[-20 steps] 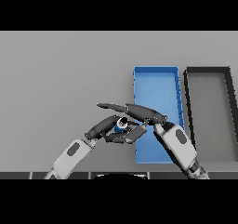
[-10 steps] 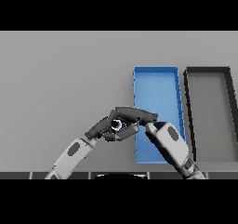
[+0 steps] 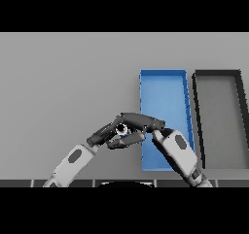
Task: Pick up the blue pipe and place it into the blue bin.
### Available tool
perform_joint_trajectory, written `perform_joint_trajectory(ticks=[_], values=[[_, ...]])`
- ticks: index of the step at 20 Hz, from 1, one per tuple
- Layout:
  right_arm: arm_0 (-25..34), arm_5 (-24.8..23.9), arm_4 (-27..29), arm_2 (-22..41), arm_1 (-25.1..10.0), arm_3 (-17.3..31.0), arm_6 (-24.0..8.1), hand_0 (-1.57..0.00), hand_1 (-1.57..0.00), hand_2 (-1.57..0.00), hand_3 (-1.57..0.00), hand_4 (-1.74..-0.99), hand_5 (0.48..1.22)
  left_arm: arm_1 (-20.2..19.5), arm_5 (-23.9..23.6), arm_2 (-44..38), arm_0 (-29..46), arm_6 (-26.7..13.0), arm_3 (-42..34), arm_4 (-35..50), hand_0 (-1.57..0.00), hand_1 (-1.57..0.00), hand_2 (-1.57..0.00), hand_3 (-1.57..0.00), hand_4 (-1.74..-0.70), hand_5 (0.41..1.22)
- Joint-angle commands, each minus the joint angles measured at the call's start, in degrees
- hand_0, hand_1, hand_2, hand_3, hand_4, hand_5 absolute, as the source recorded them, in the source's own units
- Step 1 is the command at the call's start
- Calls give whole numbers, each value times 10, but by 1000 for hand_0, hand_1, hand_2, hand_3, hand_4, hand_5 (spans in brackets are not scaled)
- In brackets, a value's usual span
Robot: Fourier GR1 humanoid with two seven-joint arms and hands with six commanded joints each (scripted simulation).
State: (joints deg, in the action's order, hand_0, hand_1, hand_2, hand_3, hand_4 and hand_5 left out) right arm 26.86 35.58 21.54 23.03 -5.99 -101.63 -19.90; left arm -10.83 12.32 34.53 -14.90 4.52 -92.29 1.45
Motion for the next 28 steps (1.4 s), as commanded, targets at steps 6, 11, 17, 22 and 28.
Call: perform_joint_trajectory(ticks=[6, 11, 17, 22, 28], values=[[-7, 29, -9, -23, 30, -8, -11, -1565, -1565, -1565, -1562, -1494, 1212, -16, 21, 2, -19, 3, 18, -46, -242, -226, -204, -223, -999, 930], [-15, 34, -33, -21, 41, -18, 7, -1569, -1569, -1569, -1568, -1495, 1218, -20, 14, -1, -19, -32, 24, -53, -79, -74, -66, -72, -889, 664], [-2, 30, -8, -39, 49, -10, -8, -1570, -1570, -1570, -1570, -1488, 1220, -5, 7, -2, -9, -66, 22, -39, -20, -19, -17, -18, -897, 569], [36, -19, 113, -65, 41, -27, -96, -1571, -1571, -1571, -1571, -1581, 1221, -5, 11, -2, -3, -84, 27, -34, -6, -5, -5, -5, -911, 534], [159, -151, 314, -131, -48, -27, -142, -1571, -1571, -1571, -1571, -1699, 1154, -4, 14, 3, 0, -101, 16, -30, -1, -1, -1, -1, -919, 503]])
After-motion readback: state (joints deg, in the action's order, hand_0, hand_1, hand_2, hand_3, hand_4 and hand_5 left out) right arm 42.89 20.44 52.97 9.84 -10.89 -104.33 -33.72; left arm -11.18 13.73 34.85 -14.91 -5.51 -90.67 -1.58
